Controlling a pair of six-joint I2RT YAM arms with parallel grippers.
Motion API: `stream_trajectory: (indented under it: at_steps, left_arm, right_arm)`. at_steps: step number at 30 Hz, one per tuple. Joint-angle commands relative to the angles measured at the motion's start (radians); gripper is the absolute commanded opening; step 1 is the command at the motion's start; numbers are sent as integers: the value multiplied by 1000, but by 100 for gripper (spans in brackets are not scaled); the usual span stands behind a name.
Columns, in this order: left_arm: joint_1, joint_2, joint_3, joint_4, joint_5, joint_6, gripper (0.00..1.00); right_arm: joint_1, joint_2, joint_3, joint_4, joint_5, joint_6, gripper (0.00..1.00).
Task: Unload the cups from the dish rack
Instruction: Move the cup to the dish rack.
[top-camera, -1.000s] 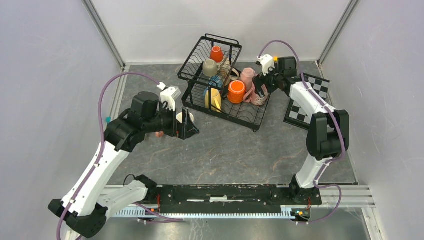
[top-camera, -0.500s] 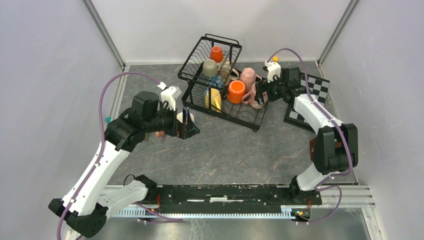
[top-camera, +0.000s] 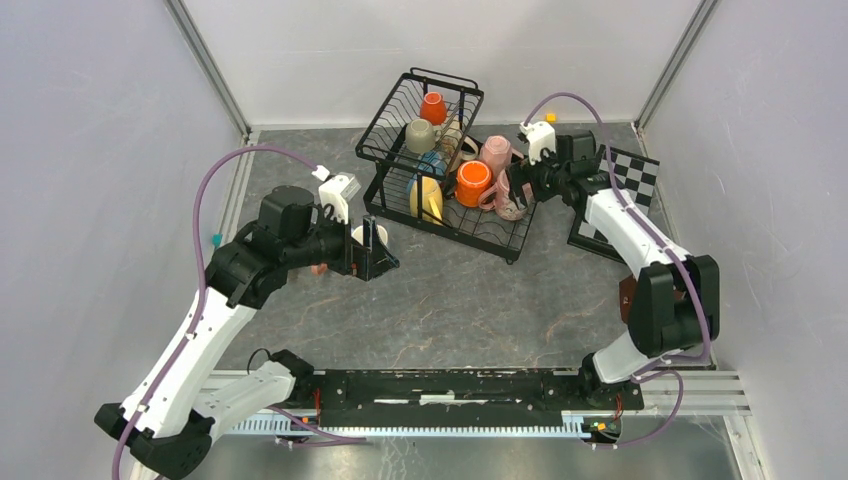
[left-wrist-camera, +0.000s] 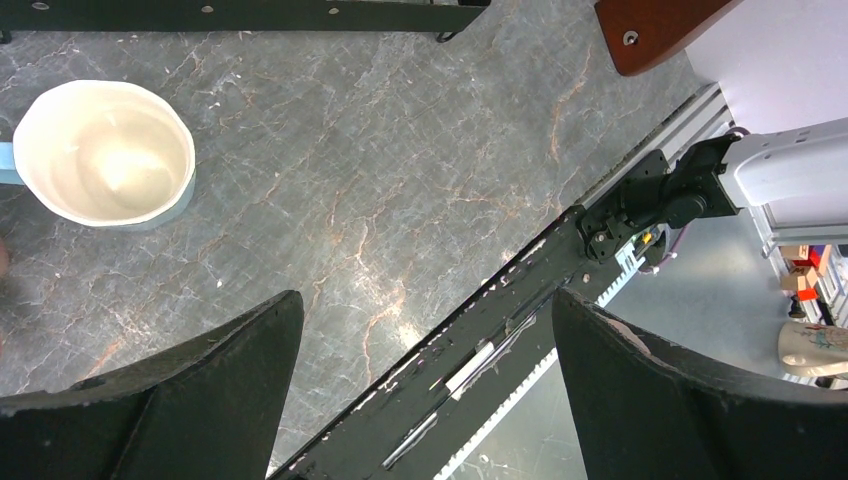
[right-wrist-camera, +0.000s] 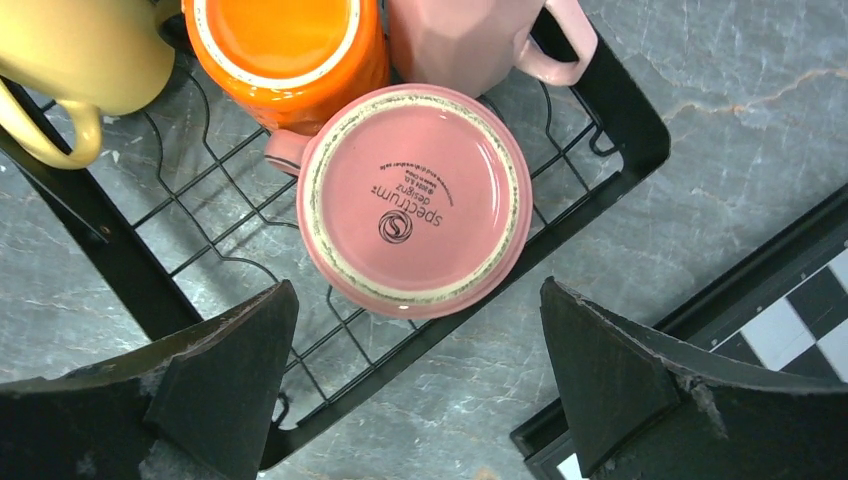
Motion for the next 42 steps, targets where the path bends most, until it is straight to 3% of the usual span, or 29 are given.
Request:
stream_trajectory:
  at_steps: [1, 16, 25, 34, 42]
  left_arm:
    - [-3, -12, -6, 33, 34, -19, 100]
    - [-4, -1, 26, -6, 19, -2, 100]
    - [-4, 10, 40, -13, 21, -6, 100]
    - [-5, 20, 33, 6, 27, -20, 100]
    - [-5, 20, 13, 27, 37, -30, 100]
  right_arm:
    - [-1, 32, 55, 11, -34, -130, 98]
    - [-25, 233, 279, -89, -151, -216, 98]
    - [-26, 288, 283, -100, -184, -214, 98]
    - [-24, 144, 122, -45, -165, -84, 98]
    - [8, -12, -33, -7, -74, 143, 98]
